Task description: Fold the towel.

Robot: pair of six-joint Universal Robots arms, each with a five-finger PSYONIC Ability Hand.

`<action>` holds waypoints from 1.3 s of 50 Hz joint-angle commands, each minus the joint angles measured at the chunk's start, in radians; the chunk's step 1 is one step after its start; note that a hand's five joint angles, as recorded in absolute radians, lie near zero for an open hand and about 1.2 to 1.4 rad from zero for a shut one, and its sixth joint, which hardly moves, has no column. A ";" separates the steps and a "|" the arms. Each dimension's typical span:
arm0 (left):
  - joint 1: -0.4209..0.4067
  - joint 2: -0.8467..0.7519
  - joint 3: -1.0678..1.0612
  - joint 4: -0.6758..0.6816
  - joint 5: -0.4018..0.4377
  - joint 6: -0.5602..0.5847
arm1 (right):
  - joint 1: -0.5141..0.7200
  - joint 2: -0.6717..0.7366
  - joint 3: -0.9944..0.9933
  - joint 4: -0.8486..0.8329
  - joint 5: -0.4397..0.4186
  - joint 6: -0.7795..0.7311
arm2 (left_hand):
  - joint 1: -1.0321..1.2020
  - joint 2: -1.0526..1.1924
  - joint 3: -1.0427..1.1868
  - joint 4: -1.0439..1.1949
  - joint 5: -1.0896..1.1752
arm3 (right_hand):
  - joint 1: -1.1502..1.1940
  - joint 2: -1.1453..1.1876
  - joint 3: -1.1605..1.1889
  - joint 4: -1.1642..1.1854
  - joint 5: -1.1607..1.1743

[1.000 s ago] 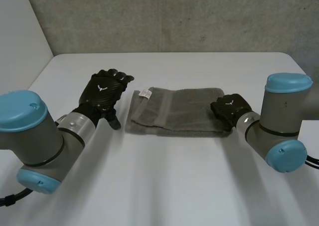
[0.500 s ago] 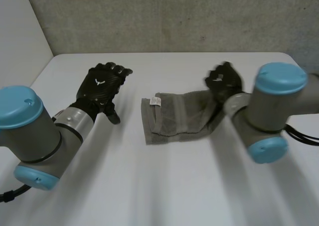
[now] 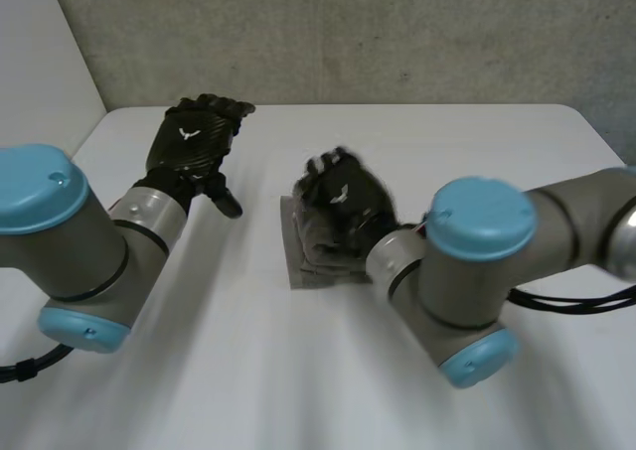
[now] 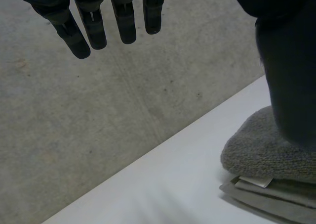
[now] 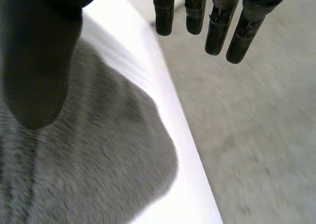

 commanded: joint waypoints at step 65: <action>-0.231 -0.481 0.574 -0.500 -0.203 -0.081 | -0.209 0.219 -0.253 0.494 -0.124 0.634 | -0.014 -0.003 0.009 -0.005 -0.147 | -0.058 -0.069 -0.065 -0.079 -0.058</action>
